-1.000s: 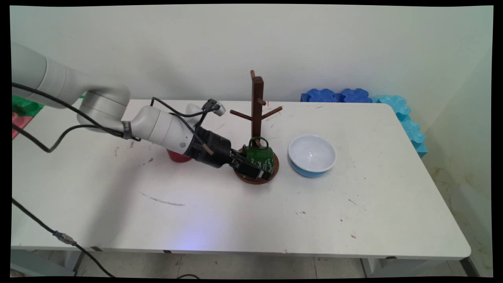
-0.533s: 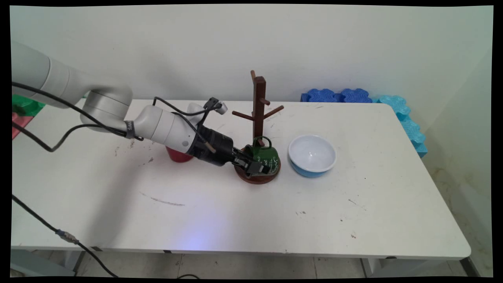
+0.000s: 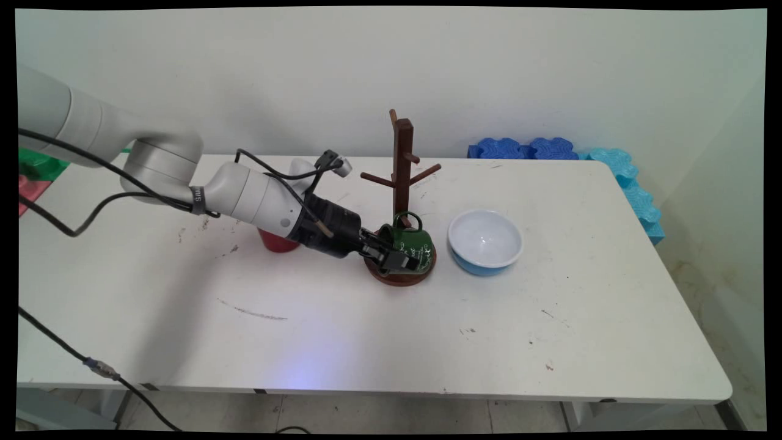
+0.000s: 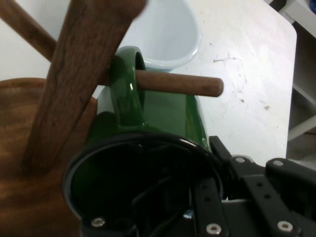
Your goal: Place the picked object on the table
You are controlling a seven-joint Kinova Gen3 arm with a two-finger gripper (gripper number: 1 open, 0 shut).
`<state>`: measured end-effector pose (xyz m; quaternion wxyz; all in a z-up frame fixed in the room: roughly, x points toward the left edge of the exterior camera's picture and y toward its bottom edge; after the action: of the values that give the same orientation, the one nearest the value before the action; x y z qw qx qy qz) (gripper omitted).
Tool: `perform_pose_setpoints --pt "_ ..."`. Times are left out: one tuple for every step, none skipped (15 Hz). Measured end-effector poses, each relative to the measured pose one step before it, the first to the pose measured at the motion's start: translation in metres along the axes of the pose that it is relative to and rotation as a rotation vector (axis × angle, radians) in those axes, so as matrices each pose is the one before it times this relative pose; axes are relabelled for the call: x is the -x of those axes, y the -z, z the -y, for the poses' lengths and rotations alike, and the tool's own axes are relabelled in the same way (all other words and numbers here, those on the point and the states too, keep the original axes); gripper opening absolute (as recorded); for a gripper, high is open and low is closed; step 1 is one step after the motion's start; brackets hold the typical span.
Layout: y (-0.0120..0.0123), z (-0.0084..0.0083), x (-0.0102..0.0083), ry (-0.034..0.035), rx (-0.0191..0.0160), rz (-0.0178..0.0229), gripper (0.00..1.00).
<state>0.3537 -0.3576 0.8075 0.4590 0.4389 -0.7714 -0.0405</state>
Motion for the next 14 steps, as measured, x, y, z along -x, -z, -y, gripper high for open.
perform_pose_setpoints --pt "0.00084 -0.00054 -0.00021 -0.01259 0.00001 0.00195 0.0" --pt "0.00078 -0.00034 -0.00028 -0.01174 -0.00037 0.00119 0.0" --pt "0.00099 -0.00024 -0.00039 -0.01456 -0.00138 0.00116 0.0" --pt "0.00079 -0.00026 -0.00058 -0.01622 -0.00105 0.00185 0.0" --pt "0.0007 -0.00025 -0.00041 -0.01422 -0.00079 0.00171 0.0" --pt "0.0009 -0.00017 -0.00044 -0.01668 -0.00113 0.0018 0.0" --pt "0.00084 -0.00031 -0.00064 -0.01983 -0.00052 0.00216 0.0" --pt "0.00075 -0.0002 -0.00045 -0.0148 -0.00036 0.00158 0.0" --pt "0.00065 -0.00026 -0.00048 -0.01424 0.00028 0.00153 0.0" --pt "0.00067 -0.00033 -0.00059 -0.01651 0.00084 0.00229 0.0" --pt "0.00071 -0.00057 -0.00055 -0.01683 0.00168 0.00248 0.0" --pt "0.00051 -0.00043 -0.00044 -0.01223 0.00152 0.00169 0.0" --pt "0.00051 -0.00081 -0.00051 -0.01507 0.00285 0.00265 0.0" --pt "0.00068 -0.00078 -0.00049 -0.01437 0.00248 0.0023 0.0"
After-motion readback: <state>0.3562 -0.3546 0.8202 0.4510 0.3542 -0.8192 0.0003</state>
